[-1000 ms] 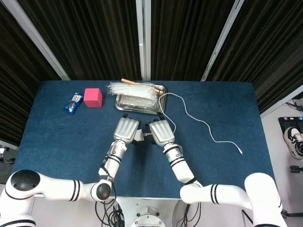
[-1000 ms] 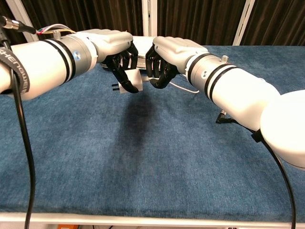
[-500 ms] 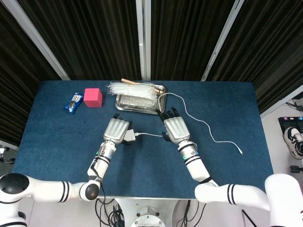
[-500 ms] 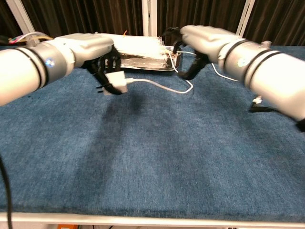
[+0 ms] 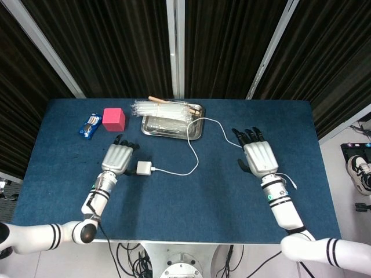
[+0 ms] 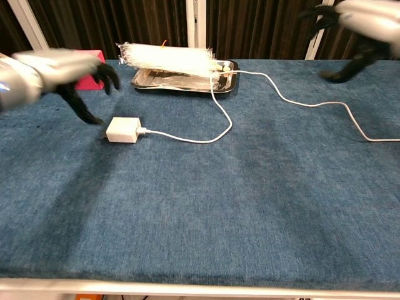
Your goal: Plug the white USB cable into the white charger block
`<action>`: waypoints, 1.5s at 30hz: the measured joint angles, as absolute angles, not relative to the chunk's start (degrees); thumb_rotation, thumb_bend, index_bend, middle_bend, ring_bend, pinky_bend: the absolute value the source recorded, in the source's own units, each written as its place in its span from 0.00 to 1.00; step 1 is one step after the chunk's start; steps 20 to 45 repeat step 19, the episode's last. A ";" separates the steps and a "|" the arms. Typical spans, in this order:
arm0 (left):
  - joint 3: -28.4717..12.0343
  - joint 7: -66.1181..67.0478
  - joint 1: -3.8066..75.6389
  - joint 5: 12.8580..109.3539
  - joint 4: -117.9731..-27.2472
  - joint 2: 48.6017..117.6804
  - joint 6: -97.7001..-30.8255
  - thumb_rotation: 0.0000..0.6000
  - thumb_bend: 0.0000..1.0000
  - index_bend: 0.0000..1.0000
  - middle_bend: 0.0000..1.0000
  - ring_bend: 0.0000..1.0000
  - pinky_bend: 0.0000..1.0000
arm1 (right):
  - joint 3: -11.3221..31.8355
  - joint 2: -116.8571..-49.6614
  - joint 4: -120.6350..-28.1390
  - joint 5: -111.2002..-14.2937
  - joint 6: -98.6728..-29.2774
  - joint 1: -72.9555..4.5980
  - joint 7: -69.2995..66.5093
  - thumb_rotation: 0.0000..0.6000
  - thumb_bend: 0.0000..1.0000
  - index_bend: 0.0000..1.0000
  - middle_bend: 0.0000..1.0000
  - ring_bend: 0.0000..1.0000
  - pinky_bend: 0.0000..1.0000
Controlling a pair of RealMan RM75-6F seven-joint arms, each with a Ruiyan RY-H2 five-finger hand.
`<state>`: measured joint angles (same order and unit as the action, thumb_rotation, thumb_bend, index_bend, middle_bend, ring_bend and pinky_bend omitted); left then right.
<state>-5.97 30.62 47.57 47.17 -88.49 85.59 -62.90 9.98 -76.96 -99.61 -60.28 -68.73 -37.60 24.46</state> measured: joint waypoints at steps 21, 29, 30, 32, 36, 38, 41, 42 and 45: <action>6.56 3.14 15.13 75.92 -90.26 66.19 -92.48 1.00 0.15 0.26 0.28 0.18 0.00 | -3.22 -59.20 -96.08 -84.43 -89.16 -11.03 -6.25 1.00 0.31 0.11 0.19 0.07 0.01; 6.56 3.14 15.13 75.92 -90.26 66.19 -92.48 1.00 0.15 0.26 0.28 0.18 0.00 | -3.22 -59.20 -96.08 -84.43 -89.16 -11.03 -6.25 1.00 0.31 0.11 0.19 0.07 0.01; 6.56 3.14 15.13 75.92 -90.26 66.19 -92.48 1.00 0.15 0.26 0.28 0.18 0.00 | -3.22 -59.20 -96.08 -84.43 -89.16 -11.03 -6.25 1.00 0.31 0.11 0.19 0.07 0.01; 6.56 3.14 15.13 75.92 -90.26 66.19 -92.48 1.00 0.15 0.26 0.28 0.18 0.00 | -3.22 -59.20 -96.08 -84.43 -89.16 -11.03 -6.25 1.00 0.31 0.11 0.19 0.07 0.01; 6.56 3.14 15.13 75.92 -90.26 66.19 -92.48 1.00 0.15 0.26 0.28 0.18 0.00 | -3.22 -59.20 -96.08 -84.43 -89.16 -11.03 -6.25 1.00 0.31 0.11 0.19 0.07 0.01; 6.56 3.14 15.13 75.92 -90.26 66.19 -92.48 1.00 0.15 0.26 0.28 0.18 0.00 | -3.22 -59.20 -96.08 -84.43 -89.16 -11.03 -6.25 1.00 0.31 0.11 0.19 0.07 0.01; 6.56 3.14 15.13 75.92 -90.26 66.19 -92.48 1.00 0.15 0.26 0.28 0.18 0.00 | -3.22 -59.20 -96.08 -84.43 -89.16 -11.03 -6.25 1.00 0.31 0.11 0.19 0.07 0.01; 6.56 3.14 15.13 75.92 -90.26 66.19 -92.48 1.00 0.15 0.26 0.28 0.18 0.00 | -3.22 -59.20 -96.08 -84.43 -89.16 -11.03 -6.25 1.00 0.31 0.11 0.19 0.07 0.01; 6.56 3.14 15.13 75.92 -90.26 66.19 -92.48 1.00 0.15 0.26 0.28 0.18 0.00 | -3.22 -59.20 -96.08 -84.43 -89.16 -11.03 -6.25 1.00 0.31 0.11 0.19 0.07 0.01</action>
